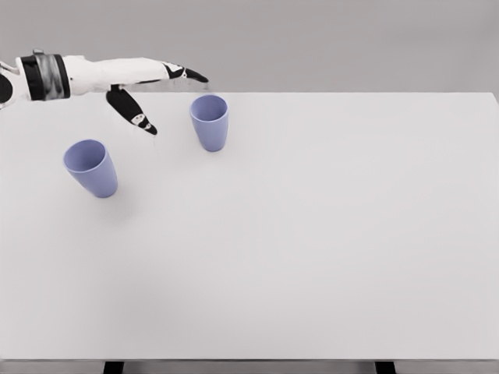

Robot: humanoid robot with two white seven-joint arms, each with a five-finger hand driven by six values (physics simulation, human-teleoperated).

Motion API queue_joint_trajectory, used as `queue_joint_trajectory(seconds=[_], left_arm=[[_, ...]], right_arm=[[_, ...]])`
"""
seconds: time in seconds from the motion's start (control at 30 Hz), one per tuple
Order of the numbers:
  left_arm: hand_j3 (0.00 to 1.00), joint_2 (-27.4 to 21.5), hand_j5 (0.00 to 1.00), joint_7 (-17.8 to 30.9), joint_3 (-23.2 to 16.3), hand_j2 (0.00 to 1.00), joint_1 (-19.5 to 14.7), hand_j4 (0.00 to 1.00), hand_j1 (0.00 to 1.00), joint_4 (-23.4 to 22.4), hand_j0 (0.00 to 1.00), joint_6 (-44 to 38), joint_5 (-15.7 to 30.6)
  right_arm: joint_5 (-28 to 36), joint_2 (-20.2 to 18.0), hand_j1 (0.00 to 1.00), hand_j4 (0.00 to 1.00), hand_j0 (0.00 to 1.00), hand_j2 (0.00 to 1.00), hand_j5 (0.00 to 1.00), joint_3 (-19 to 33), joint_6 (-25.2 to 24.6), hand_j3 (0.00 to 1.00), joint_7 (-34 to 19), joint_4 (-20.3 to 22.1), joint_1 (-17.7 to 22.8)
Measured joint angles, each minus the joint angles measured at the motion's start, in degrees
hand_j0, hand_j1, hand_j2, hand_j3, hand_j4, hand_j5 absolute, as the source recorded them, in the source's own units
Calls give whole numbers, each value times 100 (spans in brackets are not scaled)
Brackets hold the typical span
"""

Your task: Place the right cup on the left cup with left arm

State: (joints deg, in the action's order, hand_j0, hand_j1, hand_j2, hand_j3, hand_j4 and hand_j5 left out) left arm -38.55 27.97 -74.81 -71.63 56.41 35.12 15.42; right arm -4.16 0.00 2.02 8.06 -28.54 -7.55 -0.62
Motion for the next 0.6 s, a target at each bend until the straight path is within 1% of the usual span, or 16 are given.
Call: queue_joint_trajectory(seconds=[0.1,0.27,0.5,0.6], left_arm=[[100,475,100,8,21,100,0,100,100,-602,100,0,-184],[100,1075,100,33,11,100,0,100,100,-1084,100,1,-458],[100,1346,100,-8,47,100,-18,100,100,-1374,100,1,-729],[100,1384,100,-52,376,100,53,100,100,-1390,100,2,-1200]], right_arm=[[0,0,100,100,100,100,100,0,0,100,0,0,0],[1,0,100,100,100,100,100,0,0,100,0,0,0],[0,0,100,100,100,100,100,1,0,100,0,0,0],[0,0,100,100,100,100,100,1,0,100,0,0,0]])
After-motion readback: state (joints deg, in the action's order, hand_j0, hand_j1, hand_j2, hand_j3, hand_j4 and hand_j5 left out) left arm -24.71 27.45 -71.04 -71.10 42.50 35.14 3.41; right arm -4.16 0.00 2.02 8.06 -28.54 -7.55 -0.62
